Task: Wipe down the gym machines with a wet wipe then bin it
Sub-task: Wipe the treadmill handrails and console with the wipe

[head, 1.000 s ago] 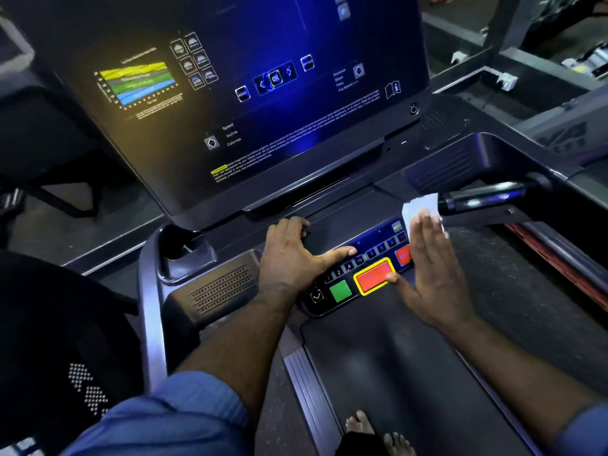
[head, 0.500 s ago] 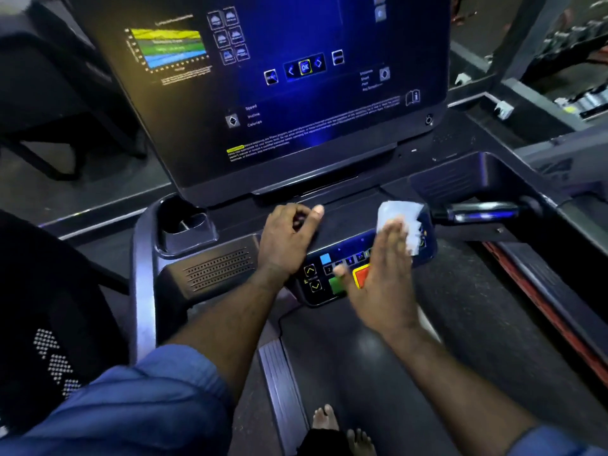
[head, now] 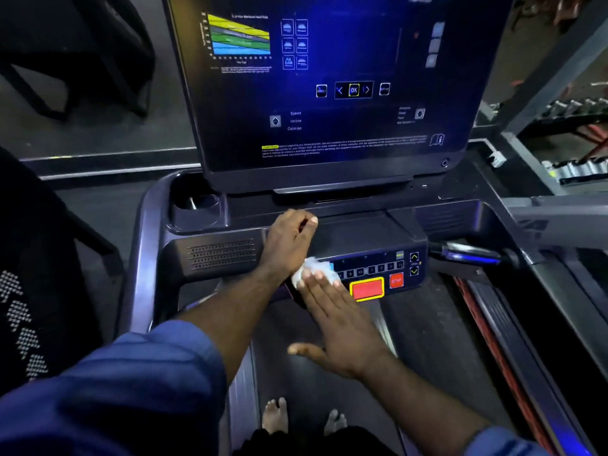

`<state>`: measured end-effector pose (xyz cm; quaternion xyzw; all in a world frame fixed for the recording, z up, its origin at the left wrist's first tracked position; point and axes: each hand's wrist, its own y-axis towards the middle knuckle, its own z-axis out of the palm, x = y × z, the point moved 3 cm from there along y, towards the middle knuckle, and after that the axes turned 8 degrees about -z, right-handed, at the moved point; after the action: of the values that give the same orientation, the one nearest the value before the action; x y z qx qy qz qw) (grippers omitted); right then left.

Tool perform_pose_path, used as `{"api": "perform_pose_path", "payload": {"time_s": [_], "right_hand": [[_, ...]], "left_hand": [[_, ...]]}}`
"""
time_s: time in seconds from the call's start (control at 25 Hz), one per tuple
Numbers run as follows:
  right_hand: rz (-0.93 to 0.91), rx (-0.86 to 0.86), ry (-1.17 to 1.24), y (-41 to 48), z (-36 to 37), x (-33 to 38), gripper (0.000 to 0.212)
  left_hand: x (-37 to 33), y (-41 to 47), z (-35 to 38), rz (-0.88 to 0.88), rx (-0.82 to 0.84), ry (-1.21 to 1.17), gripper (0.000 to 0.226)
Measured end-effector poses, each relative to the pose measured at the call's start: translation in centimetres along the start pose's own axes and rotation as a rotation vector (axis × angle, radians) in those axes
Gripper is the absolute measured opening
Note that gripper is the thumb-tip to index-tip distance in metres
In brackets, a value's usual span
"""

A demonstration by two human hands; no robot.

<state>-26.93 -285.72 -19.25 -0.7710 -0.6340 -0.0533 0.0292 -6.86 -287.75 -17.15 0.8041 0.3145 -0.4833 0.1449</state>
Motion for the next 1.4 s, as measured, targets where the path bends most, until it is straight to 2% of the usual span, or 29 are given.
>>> {"api": "perform_pose_path", "payload": {"time_s": [0.04, 0.08, 0.12, 0.24, 0.28, 0.32, 0.44, 0.48, 0.6, 0.64, 0.72, 0.8, 0.88, 0.96, 1.04, 1.12, 1.16, 1.28, 1.4], "right_hand": [[-0.091, 0.039, -0.052, -1.6, 0.0, -1.0, 0.104], [-0.108, 0.053, -0.1, -3.0, -0.2, -2.9, 0.104], [-0.044, 0.043, -0.118, -4.0, -0.4, -4.9, 0.104], [0.534, -0.118, 0.074, -5.0, -1.8, -9.3, 0.11], [0.604, -0.134, 0.116, -4.3, -1.9, -9.2, 0.111], [0.538, -0.105, 0.109, -3.5, -2.0, -8.5, 0.112], [0.045, -0.035, -0.102, -3.9, -2.0, -7.8, 0.109], [0.003, -0.058, -0.133, -4.8, -2.2, -9.3, 0.107], [0.209, -0.125, -0.088, -8.2, -1.8, -14.4, 0.109], [0.222, -0.11, -0.074, -9.2, -1.0, -15.0, 0.109], [0.074, -0.11, -0.085, -10.7, 0.5, -15.4, 0.101], [-0.095, -0.173, -0.083, -10.8, 0.7, -16.9, 0.081], [-0.156, -0.34, -0.091, -9.8, -0.5, -19.1, 0.056], [-0.152, -0.496, -0.042, -8.4, -1.5, -20.4, 0.043], [-0.334, -0.501, 0.002, -7.7, -1.2, -20.2, 0.051], [-0.59, -0.378, -0.009, -7.4, -1.4, -20.9, 0.058], [-0.629, -0.361, -0.008, -7.0, -1.9, -21.9, 0.058], [-0.507, -0.473, 0.041, -5.7, -4.1, -24.3, 0.051], [-0.575, -0.466, 0.068, -3.9, -5.1, -23.8, 0.048]], "left_hand": [[-0.1, -0.1, -0.1, 0.008, 0.003, 0.027, 0.02], [-0.3, -0.1, -0.1, 0.017, -0.008, 0.057, 0.016], [-0.5, -0.2, -0.1, 0.022, -0.016, 0.086, 0.014], [-0.8, -0.3, -0.1, 0.009, -0.039, 0.132, 0.012], [-0.7, -0.2, -0.2, 0.006, -0.052, 0.142, 0.012], [-0.7, -0.2, -0.3, 0.002, -0.068, 0.152, 0.012], [-1.1, -0.4, -0.4, -0.02, -0.122, 0.195, 0.014], [-1.4, -0.5, -0.3, -0.037, -0.133, 0.225, 0.014], [-1.7, -0.4, -0.3, -0.087, -0.138, 0.322, 0.016], [-1.9, -0.4, -0.1, -0.095, -0.134, 0.36, 0.016], [-2.3, -0.4, 0.6, -0.113, -0.147, 0.436, 0.015], [-2.8, -0.6, 1.4, -0.133, -0.175, 0.499, 0.014], [-3.0, -0.9, 1.9, -0.158, -0.198, 0.557, 0.016], [-3.0, -1.1, 2.1, -0.169, -0.2, 0.62, 0.014], [-3.3, -1.6, 2.3, -0.189, -0.197, 0.642, 0.014], [-4.0, -2.2, 2.5, -0.181, -0.205, 0.636, 0.017], [-4.0, -2.4, 2.6, -0.18, -0.19, 0.638, 0.018], [-4.9, -2.6, 2.7, -0.228, -0.133, 0.666, 0.017], [-6.7, -2.3, 2.4, -0.247, -0.094, 0.667, 0.016]]}}
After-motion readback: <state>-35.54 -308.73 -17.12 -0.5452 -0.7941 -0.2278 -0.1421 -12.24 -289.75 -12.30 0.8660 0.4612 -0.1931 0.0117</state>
